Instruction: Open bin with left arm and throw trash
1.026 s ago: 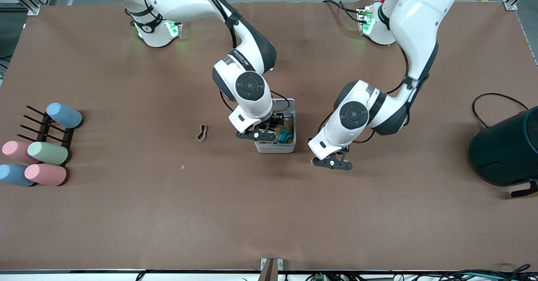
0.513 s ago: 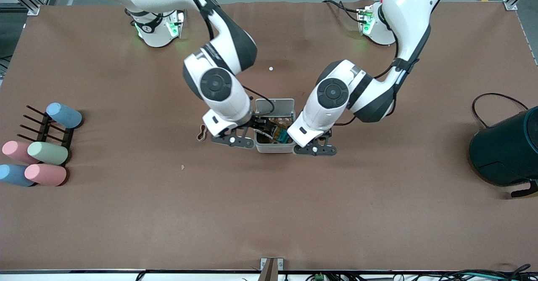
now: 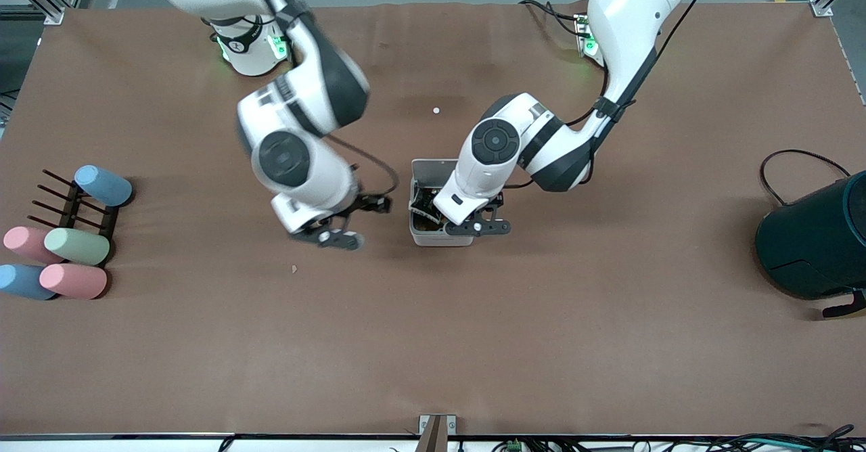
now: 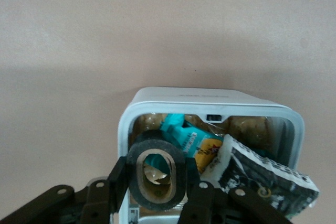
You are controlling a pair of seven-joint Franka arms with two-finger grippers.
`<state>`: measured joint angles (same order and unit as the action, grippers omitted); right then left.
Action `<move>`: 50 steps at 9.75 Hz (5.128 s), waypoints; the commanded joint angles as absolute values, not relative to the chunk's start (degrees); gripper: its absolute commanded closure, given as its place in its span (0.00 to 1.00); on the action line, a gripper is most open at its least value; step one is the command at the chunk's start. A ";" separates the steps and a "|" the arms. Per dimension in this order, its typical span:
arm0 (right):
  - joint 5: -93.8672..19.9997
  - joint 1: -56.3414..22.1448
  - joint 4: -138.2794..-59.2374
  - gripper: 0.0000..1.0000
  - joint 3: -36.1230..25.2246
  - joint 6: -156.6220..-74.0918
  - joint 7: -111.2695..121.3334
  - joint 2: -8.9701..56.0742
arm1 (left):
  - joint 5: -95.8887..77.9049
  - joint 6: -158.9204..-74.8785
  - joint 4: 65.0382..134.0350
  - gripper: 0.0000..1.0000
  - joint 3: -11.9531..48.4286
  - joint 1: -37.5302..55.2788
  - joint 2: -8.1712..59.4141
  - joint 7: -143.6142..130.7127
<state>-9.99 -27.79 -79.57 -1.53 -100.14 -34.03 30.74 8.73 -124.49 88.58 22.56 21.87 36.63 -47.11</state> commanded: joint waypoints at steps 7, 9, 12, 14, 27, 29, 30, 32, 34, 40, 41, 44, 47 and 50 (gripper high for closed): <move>-4.22 -22.23 -105.44 0.09 -0.70 -122.50 -24.43 28.92 | 9.23 -117.89 84.74 0.00 23.11 14.62 29.91 -46.32; -4.13 -22.32 -107.49 0.11 -0.62 -126.28 -24.43 29.26 | 9.14 -109.91 81.23 0.00 23.29 10.83 25.42 -45.97; -4.31 -22.41 -107.40 0.27 -0.53 -128.31 -24.78 31.72 | 5.73 -99.00 79.36 0.00 22.94 1.80 18.40 -31.96; -4.39 -23.46 -107.40 0.30 -0.53 -129.02 -25.22 33.31 | 5.54 -91.18 80.15 0.00 12.22 4.44 11.46 -13.01; -13.35 -28.54 -81.94 1.00 -0.09 -109.42 -43.73 29.00 | 0.79 -87.01 86.66 0.00 1.32 3.52 1.14 -6.33; -13.45 -33.46 -80.34 1.00 -0.09 -111.17 -49.03 29.61 | 0.79 -87.36 86.66 0.00 1.32 3.60 1.23 -6.85; -13.36 -36.18 -80.42 1.00 -0.17 -114.49 -52.26 30.40 | 0.88 -87.71 86.66 0.00 1.32 3.60 1.49 -7.38; -12.92 -38.75 -80.33 1.00 -0.18 -116.28 -54.05 32.60 | 0.70 -88.06 86.66 0.00 1.32 3.34 1.67 -7.64; -12.74 -39.29 -80.59 0.99 -0.18 -116.37 -53.62 34.18 | 0.70 -88.33 86.66 0.00 1.14 3.34 1.58 -7.65; -12.22 -40.17 -80.60 0.71 -0.26 -118.04 -53.52 36.83 | 0.53 -88.59 85.09 0.00 1.14 3.34 3.24 -7.47; -12.22 -40.25 -80.51 0.40 -0.26 -118.04 -53.44 36.74 | 0.53 -88.59 84.64 0.00 1.14 3.34 3.34 -7.38; -12.39 -39.99 -80.24 0.21 -0.26 -117.16 -52.91 35.43 | 0.44 -88.59 84.55 0.00 1.05 3.34 3.34 -7.91; -12.57 -39.46 -79.37 0.17 -0.26 -113.56 -53.00 32.70 | 0.35 -88.59 84.55 0.00 1.05 3.25 3.34 -7.65; -12.13 -39.20 -79.19 0.16 -0.70 -111.02 -53.00 30.78 | 0.44 -88.59 84.55 0.00 0.97 2.90 3.34 -7.56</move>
<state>-12.39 -39.67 -78.59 -0.47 -112.83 -53.21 32.83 1.21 -88.78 85.92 1.13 3.34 2.73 -7.44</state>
